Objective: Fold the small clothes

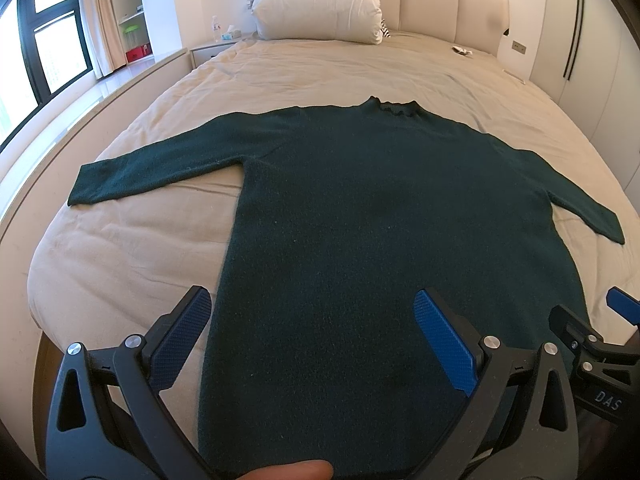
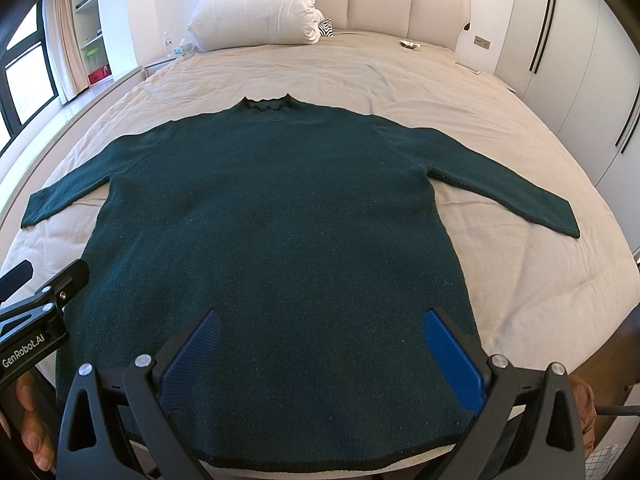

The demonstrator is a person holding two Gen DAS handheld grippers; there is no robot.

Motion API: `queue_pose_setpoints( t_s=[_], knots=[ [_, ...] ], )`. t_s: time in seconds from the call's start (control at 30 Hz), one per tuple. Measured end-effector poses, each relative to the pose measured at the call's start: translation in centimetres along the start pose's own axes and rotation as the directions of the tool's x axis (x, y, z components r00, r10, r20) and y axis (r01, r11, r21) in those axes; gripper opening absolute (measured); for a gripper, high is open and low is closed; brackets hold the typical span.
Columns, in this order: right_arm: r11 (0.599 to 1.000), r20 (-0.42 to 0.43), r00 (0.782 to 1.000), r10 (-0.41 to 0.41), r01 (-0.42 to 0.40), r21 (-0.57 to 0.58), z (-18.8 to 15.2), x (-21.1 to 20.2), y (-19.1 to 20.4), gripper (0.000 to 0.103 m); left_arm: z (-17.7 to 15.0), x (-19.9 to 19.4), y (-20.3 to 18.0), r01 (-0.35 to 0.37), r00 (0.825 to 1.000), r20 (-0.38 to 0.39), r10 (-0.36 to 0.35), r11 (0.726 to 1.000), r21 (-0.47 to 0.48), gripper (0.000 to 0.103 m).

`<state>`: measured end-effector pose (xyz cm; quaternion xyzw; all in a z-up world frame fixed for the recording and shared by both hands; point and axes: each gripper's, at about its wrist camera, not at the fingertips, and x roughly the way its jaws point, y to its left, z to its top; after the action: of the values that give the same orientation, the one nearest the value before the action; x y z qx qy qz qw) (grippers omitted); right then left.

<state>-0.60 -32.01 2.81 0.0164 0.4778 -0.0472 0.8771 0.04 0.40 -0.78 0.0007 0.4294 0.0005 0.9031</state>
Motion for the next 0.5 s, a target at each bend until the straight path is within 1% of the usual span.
queue_pose_setpoints(
  t_s=[0.5],
  knots=[
    [1.000,-0.002,1.000,0.001,-0.001,0.000,-0.08,-0.04,0.01,0.103,0.00,0.42,0.11,0.003,1.000,-0.012,-0.003,1.000,0.003,0.103]
  ],
)
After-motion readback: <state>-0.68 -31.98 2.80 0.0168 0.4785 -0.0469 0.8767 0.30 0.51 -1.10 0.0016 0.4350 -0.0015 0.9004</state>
